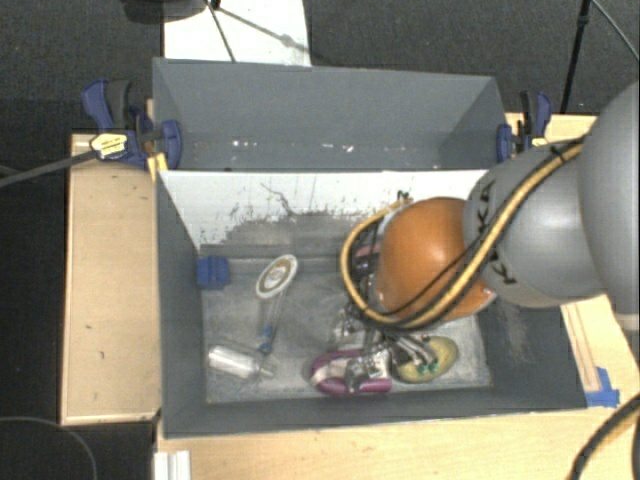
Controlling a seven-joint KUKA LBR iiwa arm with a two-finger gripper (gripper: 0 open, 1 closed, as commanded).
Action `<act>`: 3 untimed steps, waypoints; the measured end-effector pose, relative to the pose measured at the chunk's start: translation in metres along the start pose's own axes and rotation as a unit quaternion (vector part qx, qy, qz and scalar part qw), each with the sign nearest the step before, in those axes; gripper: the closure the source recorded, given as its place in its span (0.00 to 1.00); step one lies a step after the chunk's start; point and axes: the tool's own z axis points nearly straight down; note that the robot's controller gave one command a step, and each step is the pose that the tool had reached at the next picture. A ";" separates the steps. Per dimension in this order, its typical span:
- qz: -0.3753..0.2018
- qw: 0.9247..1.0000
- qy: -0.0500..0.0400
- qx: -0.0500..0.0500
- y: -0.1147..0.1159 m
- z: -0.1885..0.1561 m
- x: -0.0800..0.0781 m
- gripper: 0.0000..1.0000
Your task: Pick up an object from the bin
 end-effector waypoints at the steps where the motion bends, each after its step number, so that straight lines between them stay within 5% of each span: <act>1: 0.002 1.000 -0.015 0.001 -0.001 0.000 -0.006 0.00; 2: 0.000 1.000 -0.002 0.000 -0.001 -0.001 -0.001 1.00; 3: 0.003 0.999 -0.033 0.004 -0.003 -0.003 -0.014 0.00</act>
Offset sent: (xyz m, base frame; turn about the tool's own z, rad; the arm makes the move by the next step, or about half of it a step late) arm 0.0000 0.0000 0.0000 0.0000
